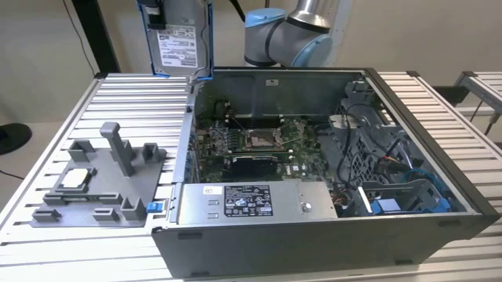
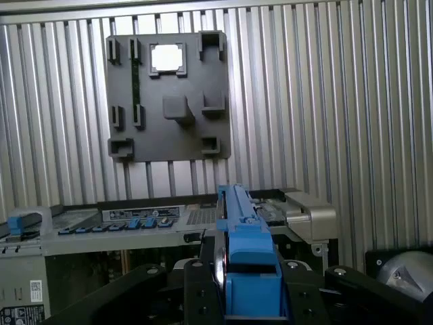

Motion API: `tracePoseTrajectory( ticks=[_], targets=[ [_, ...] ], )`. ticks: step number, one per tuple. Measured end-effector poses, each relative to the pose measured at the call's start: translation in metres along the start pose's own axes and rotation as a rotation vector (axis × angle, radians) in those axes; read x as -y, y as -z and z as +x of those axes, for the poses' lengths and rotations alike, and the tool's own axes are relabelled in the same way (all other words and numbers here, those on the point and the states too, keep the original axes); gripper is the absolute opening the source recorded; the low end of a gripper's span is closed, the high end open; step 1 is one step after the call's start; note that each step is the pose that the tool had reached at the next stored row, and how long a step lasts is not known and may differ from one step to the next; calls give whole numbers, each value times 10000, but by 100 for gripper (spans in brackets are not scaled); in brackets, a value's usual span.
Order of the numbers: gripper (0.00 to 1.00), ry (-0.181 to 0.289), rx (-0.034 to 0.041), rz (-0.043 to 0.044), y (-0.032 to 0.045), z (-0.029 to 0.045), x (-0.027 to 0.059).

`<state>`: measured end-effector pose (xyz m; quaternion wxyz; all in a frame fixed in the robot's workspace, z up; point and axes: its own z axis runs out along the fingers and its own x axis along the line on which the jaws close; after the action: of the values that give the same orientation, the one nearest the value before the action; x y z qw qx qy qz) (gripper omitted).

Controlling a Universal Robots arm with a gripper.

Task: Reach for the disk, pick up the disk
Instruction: 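Pick up the disk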

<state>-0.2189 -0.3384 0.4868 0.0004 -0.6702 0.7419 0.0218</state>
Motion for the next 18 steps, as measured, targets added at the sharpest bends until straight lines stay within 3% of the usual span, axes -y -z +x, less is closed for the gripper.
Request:
tracePoseTrajectory(
  ticks=[8,18],
  targets=[
    [0,7,3,25,-19,-17,173],
    [0,9,4,26,-19,-20,202]
  ],
)
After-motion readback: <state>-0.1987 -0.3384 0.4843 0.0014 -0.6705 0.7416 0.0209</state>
